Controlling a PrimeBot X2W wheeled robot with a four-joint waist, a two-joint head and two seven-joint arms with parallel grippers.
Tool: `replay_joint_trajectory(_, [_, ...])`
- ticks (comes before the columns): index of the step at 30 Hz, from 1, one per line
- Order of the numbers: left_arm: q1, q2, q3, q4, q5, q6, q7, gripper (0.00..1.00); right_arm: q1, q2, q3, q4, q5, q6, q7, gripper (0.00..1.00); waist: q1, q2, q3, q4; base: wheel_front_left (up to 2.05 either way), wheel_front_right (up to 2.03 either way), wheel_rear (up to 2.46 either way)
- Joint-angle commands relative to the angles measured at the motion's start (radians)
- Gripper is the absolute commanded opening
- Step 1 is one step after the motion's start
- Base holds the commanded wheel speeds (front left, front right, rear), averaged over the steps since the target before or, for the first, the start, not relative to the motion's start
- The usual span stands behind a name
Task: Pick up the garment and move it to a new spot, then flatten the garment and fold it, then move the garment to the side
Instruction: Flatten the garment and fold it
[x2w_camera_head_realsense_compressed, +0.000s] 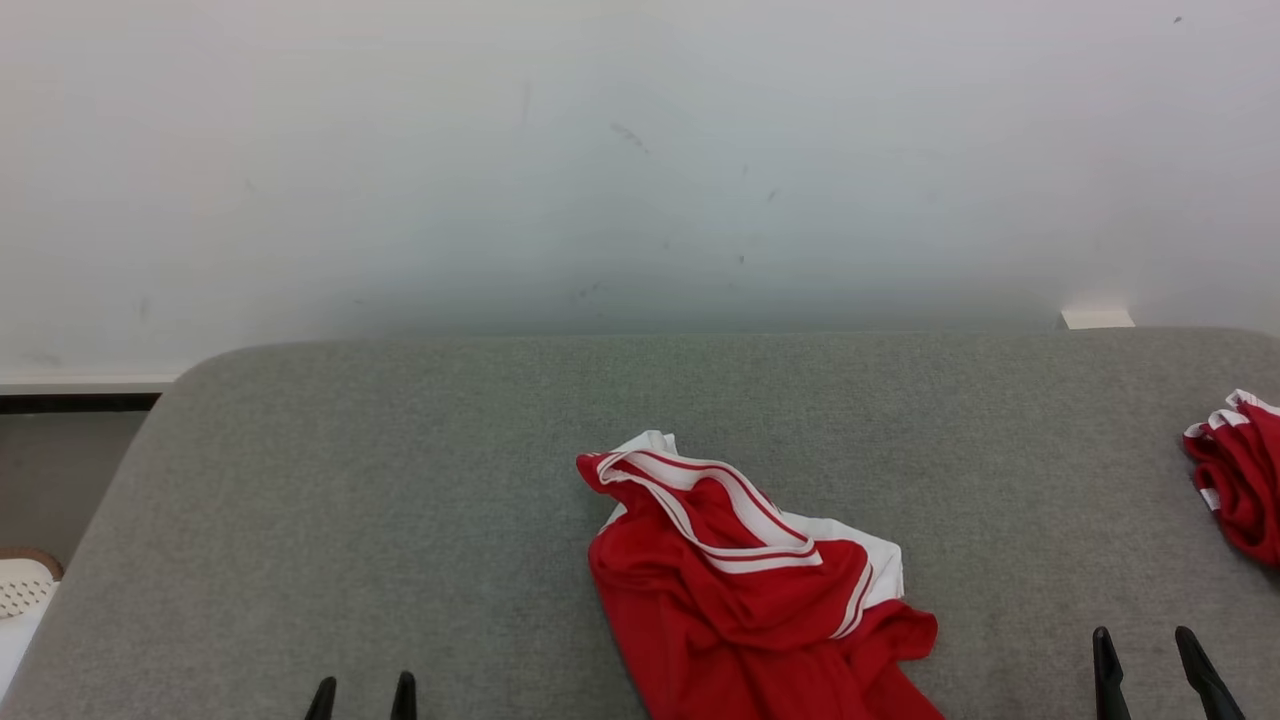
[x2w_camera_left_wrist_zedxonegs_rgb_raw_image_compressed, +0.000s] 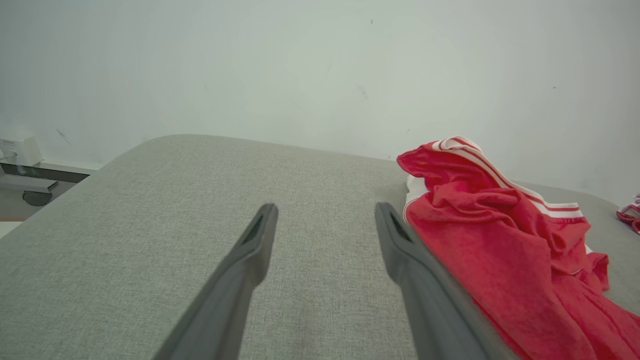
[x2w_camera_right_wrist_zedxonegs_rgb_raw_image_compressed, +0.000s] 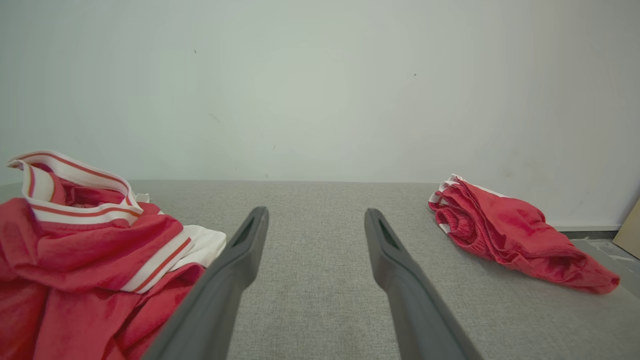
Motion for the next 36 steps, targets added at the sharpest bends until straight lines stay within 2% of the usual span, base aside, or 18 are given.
replay_joint_trajectory(1, [-0.004, -0.002, 0.009, 0.002, 0.017, -0.006, -0.001, 1.0, 0.004, -0.003, 0.001, 0.004, 0.003, -0.002, -0.003, 1.0, 0.0, 0.0, 0.0, 0.0, 0.0, 0.0, 0.0])
replay_joint_trajectory(9, [-0.023, -0.023, 0.03, 0.0, 0.049, -0.043, -0.001, 1.0, -0.019, -0.002, 0.006, 0.013, -0.003, -0.002, -0.002, 1.0, 0.0, 0.0, 0.004, -0.017, 0.0, 0.0, 0.0])
replay_joint_trajectory(18, [-0.201, -0.02, -0.112, -0.004, 0.122, -0.109, 0.002, 1.0, -0.041, -0.002, 0.017, 0.011, -0.01, -0.002, -0.002, 1.0, 0.0, 0.0, 0.027, -0.076, 0.0, 0.0, 0.0])
replay_joint_trajectory(29, [-0.536, -0.026, -0.335, 0.197, 0.045, -0.133, 0.189, 1.0, -0.072, -0.003, 0.037, 0.018, -0.012, -0.002, -0.002, 1.0, 0.0, 0.0, 0.078, -0.198, 0.0, 0.0, 0.0])
replay_joint_trajectory(36, [-0.639, -0.027, -0.384, 0.377, -0.021, -0.133, 0.305, 1.0, -0.085, -0.003, 0.037, 0.013, -0.005, -0.002, -0.001, 1.0, 0.0, 0.0, 0.109, -0.256, 0.0, 0.0, 0.0])
